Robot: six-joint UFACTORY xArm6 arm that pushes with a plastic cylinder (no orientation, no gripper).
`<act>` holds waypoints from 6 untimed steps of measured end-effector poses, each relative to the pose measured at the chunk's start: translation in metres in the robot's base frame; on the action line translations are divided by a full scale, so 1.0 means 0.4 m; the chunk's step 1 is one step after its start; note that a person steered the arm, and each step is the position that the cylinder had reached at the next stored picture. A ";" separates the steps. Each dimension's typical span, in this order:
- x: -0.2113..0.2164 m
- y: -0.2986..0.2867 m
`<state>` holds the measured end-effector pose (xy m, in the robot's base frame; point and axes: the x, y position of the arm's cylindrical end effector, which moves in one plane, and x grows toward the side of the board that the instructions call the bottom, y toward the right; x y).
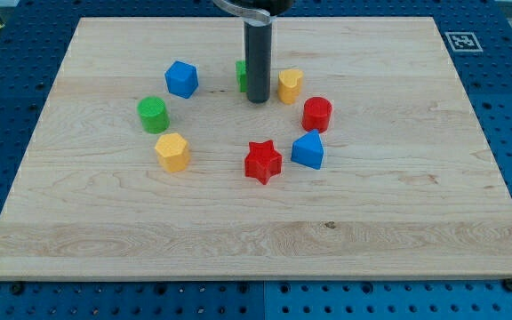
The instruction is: Slide the red circle bit a right
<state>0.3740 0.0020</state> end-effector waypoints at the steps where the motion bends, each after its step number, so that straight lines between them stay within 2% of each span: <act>1: 0.000 0.040; 4: 0.013 0.105; 6: 0.089 0.114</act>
